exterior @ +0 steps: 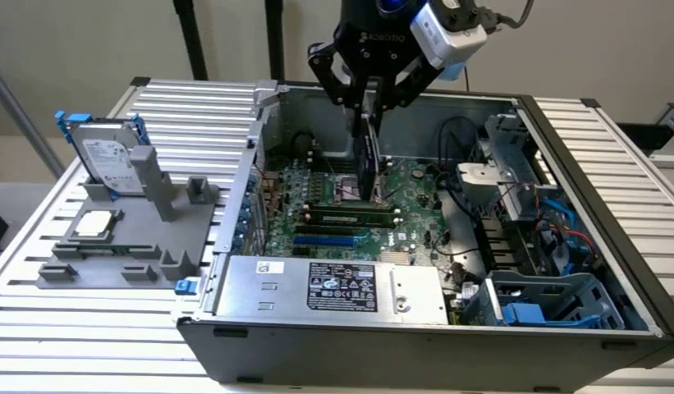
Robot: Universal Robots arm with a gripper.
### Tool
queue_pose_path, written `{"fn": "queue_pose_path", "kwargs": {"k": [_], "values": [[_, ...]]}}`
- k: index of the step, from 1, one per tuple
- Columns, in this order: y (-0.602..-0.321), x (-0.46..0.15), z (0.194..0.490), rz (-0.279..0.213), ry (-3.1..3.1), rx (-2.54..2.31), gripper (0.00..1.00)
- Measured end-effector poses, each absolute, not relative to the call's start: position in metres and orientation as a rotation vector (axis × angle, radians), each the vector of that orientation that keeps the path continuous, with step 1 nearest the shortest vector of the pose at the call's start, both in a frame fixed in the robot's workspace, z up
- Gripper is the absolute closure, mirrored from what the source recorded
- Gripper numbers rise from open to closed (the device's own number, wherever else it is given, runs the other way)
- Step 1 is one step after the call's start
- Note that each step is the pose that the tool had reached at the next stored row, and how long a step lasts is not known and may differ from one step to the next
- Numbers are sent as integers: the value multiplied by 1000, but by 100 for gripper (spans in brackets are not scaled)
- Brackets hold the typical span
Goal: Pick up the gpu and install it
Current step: 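Pick up the gpu and move the gpu toward the slot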
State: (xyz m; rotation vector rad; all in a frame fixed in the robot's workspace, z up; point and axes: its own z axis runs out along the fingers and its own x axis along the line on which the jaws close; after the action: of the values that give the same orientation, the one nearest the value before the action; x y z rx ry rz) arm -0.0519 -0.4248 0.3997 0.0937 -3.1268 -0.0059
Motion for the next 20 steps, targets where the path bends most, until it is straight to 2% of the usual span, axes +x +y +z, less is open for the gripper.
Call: {"fn": "queue_pose_path", "kwargs": {"k": [20], "values": [[-425,-52,383,-14,-3062,658,100]]}}
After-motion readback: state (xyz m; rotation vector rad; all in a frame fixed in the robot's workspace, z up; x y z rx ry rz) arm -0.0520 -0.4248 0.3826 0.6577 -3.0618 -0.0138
